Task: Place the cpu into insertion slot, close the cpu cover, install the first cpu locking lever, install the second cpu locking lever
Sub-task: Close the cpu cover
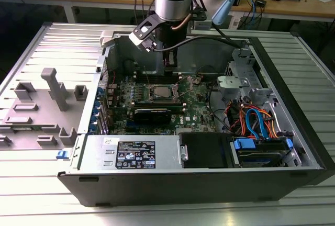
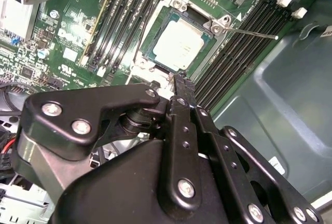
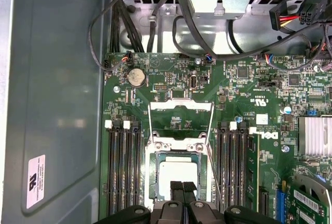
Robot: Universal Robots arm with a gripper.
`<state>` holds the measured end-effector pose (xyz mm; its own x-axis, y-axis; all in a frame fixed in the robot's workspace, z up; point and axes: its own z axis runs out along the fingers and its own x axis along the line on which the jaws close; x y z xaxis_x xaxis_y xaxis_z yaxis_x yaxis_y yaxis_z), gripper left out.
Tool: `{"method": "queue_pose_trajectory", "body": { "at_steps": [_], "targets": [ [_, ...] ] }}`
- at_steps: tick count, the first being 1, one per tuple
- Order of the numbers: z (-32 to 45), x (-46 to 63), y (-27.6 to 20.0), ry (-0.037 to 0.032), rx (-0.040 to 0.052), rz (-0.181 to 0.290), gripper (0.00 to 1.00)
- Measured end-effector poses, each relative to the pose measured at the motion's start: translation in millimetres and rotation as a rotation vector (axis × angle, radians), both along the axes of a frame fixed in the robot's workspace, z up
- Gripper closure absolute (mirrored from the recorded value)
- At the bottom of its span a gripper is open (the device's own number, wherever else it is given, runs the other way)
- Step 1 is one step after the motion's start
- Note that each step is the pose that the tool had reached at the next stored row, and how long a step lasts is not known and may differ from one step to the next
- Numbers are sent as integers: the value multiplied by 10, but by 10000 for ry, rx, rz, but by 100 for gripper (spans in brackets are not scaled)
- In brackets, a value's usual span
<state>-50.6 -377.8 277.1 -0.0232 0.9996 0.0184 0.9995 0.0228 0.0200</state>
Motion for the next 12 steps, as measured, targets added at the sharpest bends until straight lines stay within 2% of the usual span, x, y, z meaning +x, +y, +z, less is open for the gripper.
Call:
{"method": "queue_pose_trajectory", "body": {
  "at_steps": [12],
  "targets": [
    [0,79,0,0,0,0,89]
  ]
}}
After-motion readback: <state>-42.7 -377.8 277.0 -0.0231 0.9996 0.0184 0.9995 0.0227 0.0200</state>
